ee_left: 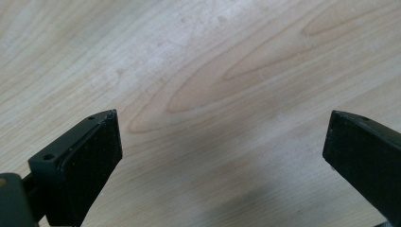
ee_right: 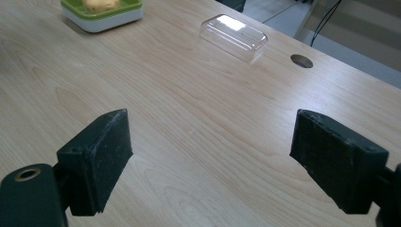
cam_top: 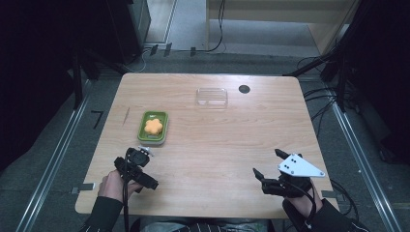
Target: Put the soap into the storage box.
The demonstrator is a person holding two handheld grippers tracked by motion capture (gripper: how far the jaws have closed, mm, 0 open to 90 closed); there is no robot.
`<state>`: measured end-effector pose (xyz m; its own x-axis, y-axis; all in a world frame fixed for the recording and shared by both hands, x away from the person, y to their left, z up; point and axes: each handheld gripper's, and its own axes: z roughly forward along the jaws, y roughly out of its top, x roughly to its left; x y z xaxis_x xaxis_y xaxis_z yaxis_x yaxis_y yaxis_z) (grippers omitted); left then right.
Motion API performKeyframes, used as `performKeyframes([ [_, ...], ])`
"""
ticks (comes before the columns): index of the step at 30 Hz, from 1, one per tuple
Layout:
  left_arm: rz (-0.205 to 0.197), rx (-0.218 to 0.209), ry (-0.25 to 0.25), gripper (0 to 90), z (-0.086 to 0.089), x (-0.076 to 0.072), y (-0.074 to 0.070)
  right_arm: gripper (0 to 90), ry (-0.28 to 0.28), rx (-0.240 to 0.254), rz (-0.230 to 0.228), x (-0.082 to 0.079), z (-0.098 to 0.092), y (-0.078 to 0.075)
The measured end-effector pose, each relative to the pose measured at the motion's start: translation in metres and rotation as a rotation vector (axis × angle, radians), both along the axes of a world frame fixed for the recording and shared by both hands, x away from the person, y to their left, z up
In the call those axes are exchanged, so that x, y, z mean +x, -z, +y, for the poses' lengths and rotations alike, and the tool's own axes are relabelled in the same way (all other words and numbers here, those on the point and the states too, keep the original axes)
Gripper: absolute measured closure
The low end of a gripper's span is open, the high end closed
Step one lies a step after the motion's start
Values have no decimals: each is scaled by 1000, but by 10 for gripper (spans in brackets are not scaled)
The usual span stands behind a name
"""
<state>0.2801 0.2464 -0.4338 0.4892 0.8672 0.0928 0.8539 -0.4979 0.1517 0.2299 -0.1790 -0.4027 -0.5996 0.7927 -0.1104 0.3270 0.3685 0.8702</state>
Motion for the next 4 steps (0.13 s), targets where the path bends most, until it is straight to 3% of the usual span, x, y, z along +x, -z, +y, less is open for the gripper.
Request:
performKeyframes([
  [4, 20, 0, -6, 0, 3, 1, 4, 136, 3, 1, -4, 1, -2, 0],
])
